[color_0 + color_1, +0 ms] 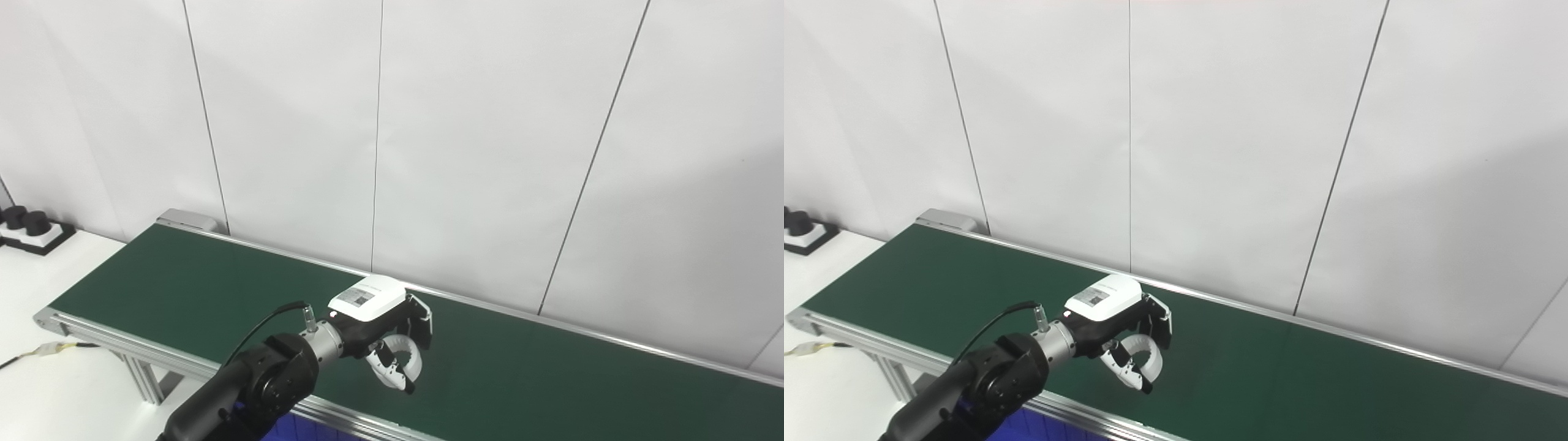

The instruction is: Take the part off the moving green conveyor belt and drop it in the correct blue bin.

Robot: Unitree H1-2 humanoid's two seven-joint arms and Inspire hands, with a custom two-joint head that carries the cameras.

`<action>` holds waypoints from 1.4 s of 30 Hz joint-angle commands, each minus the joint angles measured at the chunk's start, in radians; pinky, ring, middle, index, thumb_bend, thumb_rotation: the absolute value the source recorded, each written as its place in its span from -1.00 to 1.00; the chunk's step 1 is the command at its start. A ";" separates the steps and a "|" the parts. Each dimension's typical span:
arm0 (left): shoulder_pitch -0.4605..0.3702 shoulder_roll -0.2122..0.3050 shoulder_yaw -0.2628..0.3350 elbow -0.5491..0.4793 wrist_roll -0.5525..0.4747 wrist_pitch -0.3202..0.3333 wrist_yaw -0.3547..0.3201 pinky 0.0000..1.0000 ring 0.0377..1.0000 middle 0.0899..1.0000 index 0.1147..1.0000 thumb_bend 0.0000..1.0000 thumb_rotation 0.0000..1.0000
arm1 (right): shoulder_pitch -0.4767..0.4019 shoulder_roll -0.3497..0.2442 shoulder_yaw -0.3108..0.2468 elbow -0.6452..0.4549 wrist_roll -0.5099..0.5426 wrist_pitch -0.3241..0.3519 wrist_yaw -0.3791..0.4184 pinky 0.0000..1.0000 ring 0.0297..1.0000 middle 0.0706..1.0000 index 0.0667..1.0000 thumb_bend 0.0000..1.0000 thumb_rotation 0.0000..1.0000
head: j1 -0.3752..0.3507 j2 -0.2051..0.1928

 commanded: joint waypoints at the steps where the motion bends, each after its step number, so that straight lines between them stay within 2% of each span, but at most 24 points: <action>1: -0.008 0.020 0.029 -0.062 0.010 0.026 -0.016 -0.10 -0.16 -0.10 -0.15 0.00 -1.00 | -0.013 0.004 0.000 -0.029 0.007 -0.005 0.001 0.30 0.49 0.59 0.80 -0.15 0.45 | 0.001 0.002; 7: 0.065 0.017 0.075 -0.172 -0.068 0.041 -0.071 -0.23 -0.22 -0.11 -0.12 0.00 -1.00 | -0.010 0.001 0.001 -0.050 0.012 0.004 0.005 0.31 0.49 0.60 0.79 -0.21 0.40 | -0.019 0.041; 11: 0.131 -0.006 0.105 -0.234 -0.101 0.057 -0.067 -0.23 -0.18 -0.06 -0.11 -0.05 -1.00 | -0.005 0.000 0.001 -0.074 0.008 0.025 0.003 0.31 0.49 0.60 0.79 -0.14 0.40 | -0.032 0.062; 18: 0.249 -0.065 0.135 -0.316 -0.078 0.082 -0.048 -0.21 -0.18 -0.07 -0.10 -0.05 -1.00 | -0.004 -0.003 -0.004 -0.097 0.009 0.040 0.000 0.32 0.49 0.59 0.78 -0.06 0.40 | -0.050 0.106; 19: 0.268 -0.073 0.140 -0.325 -0.079 0.083 -0.045 -0.20 -0.19 -0.08 -0.10 -0.05 -1.00 | -0.004 -0.003 -0.006 -0.104 0.008 0.044 -0.001 0.32 0.48 0.59 0.78 -0.05 0.40 | -0.051 0.131; 20: 0.280 -0.079 0.144 -0.331 -0.079 0.083 -0.045 -0.19 -0.19 -0.08 -0.10 -0.05 -1.00 | -0.003 -0.004 -0.006 -0.109 0.007 0.048 -0.001 0.31 0.48 0.58 0.78 -0.02 0.41 | -0.051 0.131; 22: 0.301 -0.090 0.152 -0.347 -0.081 0.084 -0.047 -0.21 -0.19 -0.08 -0.10 -0.05 -1.00 | -0.001 -0.005 -0.009 -0.129 0.013 0.064 0.000 0.30 0.47 0.58 0.78 0.01 0.41 | -0.050 0.174; 23: 0.311 -0.095 0.156 -0.352 -0.082 0.084 -0.046 -0.21 -0.19 -0.07 -0.10 -0.05 -1.00 | -0.001 -0.007 -0.010 -0.136 0.016 0.070 0.002 0.30 0.47 0.58 0.78 0.02 0.42 | -0.050 0.181; 24: 0.321 -0.103 0.161 -0.360 -0.085 0.087 -0.045 -0.22 -0.18 -0.07 -0.10 -0.05 -1.00 | 0.000 -0.009 -0.011 -0.145 0.023 0.075 0.005 0.31 0.48 0.58 0.78 0.04 0.42 | -0.043 0.209; 25: 0.332 -0.108 0.164 -0.364 -0.087 0.088 -0.043 -0.25 -0.18 -0.05 -0.10 -0.05 -1.00 | -0.002 -0.009 -0.013 -0.148 0.031 0.077 0.007 0.31 0.48 0.58 0.78 0.05 0.42 | -0.043 0.209; 26: 0.340 -0.112 0.167 -0.371 -0.087 0.091 -0.044 -0.24 -0.18 -0.04 -0.10 -0.05 -1.00 | -0.002 -0.011 -0.015 -0.154 0.038 0.083 0.008 0.32 0.49 0.58 0.78 0.07 0.42 | -0.035 0.232; 27: 0.348 -0.115 0.170 -0.373 -0.090 0.088 -0.041 -0.23 -0.18 -0.04 -0.11 -0.05 -1.00 | -0.003 -0.011 -0.018 -0.159 0.042 0.089 0.006 0.32 0.49 0.58 0.78 0.06 0.41 | -0.035 0.232; 28: 0.357 -0.120 0.173 -0.375 -0.093 0.086 -0.038 -0.22 -0.17 -0.05 -0.12 -0.05 -1.00 | -0.004 -0.012 -0.020 -0.166 0.048 0.097 0.007 0.32 0.48 0.58 0.78 0.06 0.41 | -0.024 0.255; 33: 0.399 -0.152 0.183 -0.366 -0.080 0.088 -0.019 -0.23 -0.15 -0.06 -0.13 -0.05 -1.00 | -0.006 -0.022 -0.032 -0.201 0.081 0.141 0.010 0.35 0.51 0.60 0.78 0.06 0.39 | -0.002 0.300; 37: 0.434 -0.186 0.184 -0.333 -0.066 0.106 -0.004 -0.28 -0.15 -0.05 -0.11 -0.05 -1.00 | -0.005 -0.030 -0.040 -0.220 0.099 0.163 0.014 0.36 0.51 0.59 0.77 0.10 0.39 | -0.004 0.315; 42: 0.462 -0.206 0.185 -0.252 -0.070 0.072 0.044 -0.21 -0.12 -0.07 -0.16 -0.04 -1.00 | -0.001 -0.035 -0.044 -0.235 0.110 0.181 0.013 0.36 0.50 0.58 0.76 0.13 0.37 | -0.008 0.322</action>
